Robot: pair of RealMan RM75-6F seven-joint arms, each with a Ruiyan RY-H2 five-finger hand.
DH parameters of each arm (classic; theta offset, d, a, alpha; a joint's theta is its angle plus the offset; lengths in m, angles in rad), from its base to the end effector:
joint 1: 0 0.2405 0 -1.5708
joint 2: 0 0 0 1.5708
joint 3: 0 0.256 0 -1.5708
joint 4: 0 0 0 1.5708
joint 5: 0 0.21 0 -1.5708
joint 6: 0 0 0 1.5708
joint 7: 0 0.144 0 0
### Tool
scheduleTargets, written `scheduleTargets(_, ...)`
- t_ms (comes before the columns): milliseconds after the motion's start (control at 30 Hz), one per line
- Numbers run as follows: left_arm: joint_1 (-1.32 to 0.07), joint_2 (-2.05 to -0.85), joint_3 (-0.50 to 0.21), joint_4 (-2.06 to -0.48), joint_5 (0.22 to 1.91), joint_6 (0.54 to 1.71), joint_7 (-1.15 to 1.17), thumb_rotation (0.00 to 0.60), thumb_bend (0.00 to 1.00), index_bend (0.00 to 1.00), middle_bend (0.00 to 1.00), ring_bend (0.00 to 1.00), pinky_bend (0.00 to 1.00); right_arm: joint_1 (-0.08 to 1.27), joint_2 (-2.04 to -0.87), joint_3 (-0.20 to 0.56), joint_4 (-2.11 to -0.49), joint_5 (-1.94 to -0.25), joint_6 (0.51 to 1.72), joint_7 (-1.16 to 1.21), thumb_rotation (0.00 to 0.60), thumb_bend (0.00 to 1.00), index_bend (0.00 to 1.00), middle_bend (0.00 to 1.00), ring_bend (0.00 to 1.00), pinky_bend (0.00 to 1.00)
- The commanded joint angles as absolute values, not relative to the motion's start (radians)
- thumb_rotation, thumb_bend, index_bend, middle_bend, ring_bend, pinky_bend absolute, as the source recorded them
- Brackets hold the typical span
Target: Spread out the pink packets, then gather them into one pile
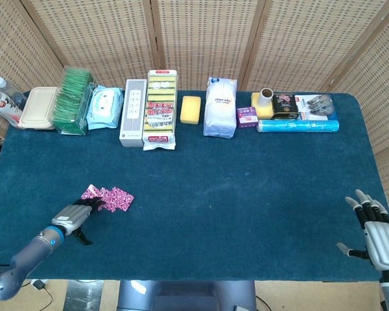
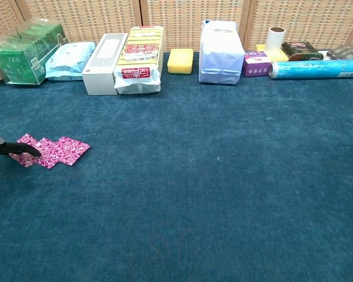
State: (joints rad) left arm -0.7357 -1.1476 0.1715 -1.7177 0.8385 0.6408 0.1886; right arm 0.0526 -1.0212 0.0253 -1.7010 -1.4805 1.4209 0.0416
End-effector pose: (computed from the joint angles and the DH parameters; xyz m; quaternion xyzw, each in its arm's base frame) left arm -0.2773 0.2600 0.0427 -0.7322 -0.5691 -0.0966 0.3615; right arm -0.3142 -0.1644 0.1711 0.5906 -0.4365 0.3600 0.5753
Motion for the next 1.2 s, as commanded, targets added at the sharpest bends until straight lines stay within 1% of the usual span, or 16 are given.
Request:
scheduleTargets(33,-0.715,-1.139,0.17,-1.69,0.866,0.622,0.152,0.6,0.03,0.0,0.0,0.0,0.0,0.052,-1.021,0.025,-1.701,-1.481,1.422,0.041,0.6,0.0,0.1,0.0,0.0,0.0)
scheduleTargets(433,-0.661,-1.057,0.12,-1.689,0.994,0.617,0.013,0.6,0.03,0.0,0.0,0.0,0.0,0.052,-1.019,0.026,-1.701,-1.478,1.42,0.044,0.6,0.0,0.1,0.0,0.0,0.0)
scheduleTargets(533,-0.653,-1.049,0.106,-1.697,1.018,0.618,-0.014,0.6,0.03,0.0,0.0,0.0,0.0,0.052,-1.018,0.026,-1.701,-1.479,1.42,0.046,0.6,0.0,0.1,0.0,0.0,0.0)
scheduleTargets(667,-0.636,-1.044,0.078,-1.719,1.087,0.635,-0.067,0.6,0.03,0.0,0.0,0.0,0.0,0.053,-1.019,0.025,-1.702,-1.48,1.418,0.044,0.6,0.0,0.1,0.0,0.0,0.0)
scheduleTargets(833,-0.632,-1.042,0.061,-1.745,1.158,0.646,-0.088,0.6,0.03,0.0,0.0,0.0,0.0,0.054,-1.017,0.025,-1.702,-1.478,1.416,0.045,0.6,0.0,0.1,0.0,0.0,0.0)
scheduleTargets(1000,-0.658,-1.068,0.04,-1.751,1.146,0.631,-0.069,0.6,0.03,0.0,0.0,0.0,0.0,0.053,-1.017,0.026,-1.701,-1.477,1.416,0.047,0.6,0.0,0.1,0.0,0.0,0.0)
scheduleTargets(1200,-0.701,-1.124,0.028,-1.735,1.079,0.6,-0.018,0.6,0.03,0.0,0.0,0.0,0.0,0.054,-1.015,0.027,-1.699,-1.475,1.415,0.054,0.6,0.0,0.1,0.0,0.0,0.0)
